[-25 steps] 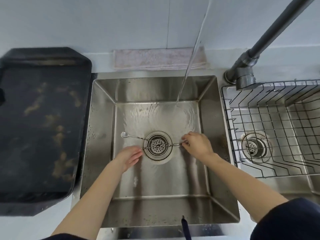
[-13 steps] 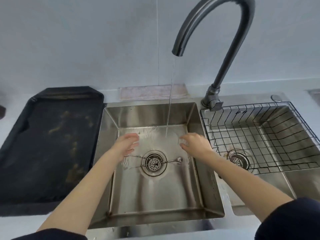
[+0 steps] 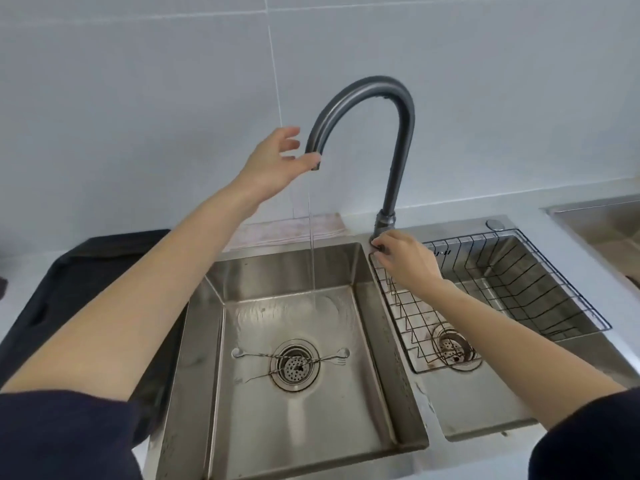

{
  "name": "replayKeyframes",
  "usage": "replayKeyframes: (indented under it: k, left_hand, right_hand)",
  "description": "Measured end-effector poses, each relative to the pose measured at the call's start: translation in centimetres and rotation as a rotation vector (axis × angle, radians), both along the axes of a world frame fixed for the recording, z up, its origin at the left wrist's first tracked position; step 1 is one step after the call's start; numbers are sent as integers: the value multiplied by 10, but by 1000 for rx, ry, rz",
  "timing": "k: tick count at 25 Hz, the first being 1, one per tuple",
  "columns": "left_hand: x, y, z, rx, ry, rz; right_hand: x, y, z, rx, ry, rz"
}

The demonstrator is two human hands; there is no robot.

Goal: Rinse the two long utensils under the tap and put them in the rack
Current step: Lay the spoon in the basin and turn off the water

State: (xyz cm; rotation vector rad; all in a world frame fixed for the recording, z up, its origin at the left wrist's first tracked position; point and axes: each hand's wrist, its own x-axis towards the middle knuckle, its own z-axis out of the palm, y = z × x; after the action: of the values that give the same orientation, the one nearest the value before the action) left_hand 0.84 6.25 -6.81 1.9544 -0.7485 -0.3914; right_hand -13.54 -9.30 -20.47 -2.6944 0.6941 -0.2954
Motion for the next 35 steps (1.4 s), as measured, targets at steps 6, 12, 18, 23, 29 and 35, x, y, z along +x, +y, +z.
replayKeyframes:
  k: [6,12,18,23,29,35]
  left_hand:
    - [0,-40,37,38,-220,-51]
    - [1,-68,16,-26,-371,6]
    - [10,-72,0,-61,-554,21]
    - [12,-72,-5,-80,-598,37]
    - [13,-72,-6,-90,-606,43]
    - [12,-72,-8,-99,-612,53]
  right_hand:
    - [4,-16,3,-26,-23,-69]
    - [11,-31,6,8,22,-73]
    - [10,-42,-2,111,-83,-113]
    - [10,-43,-6,172,-151,-141]
    - [23,-43,1,250,-153,-224]
    - [40,-42,12,324,-149,-334]
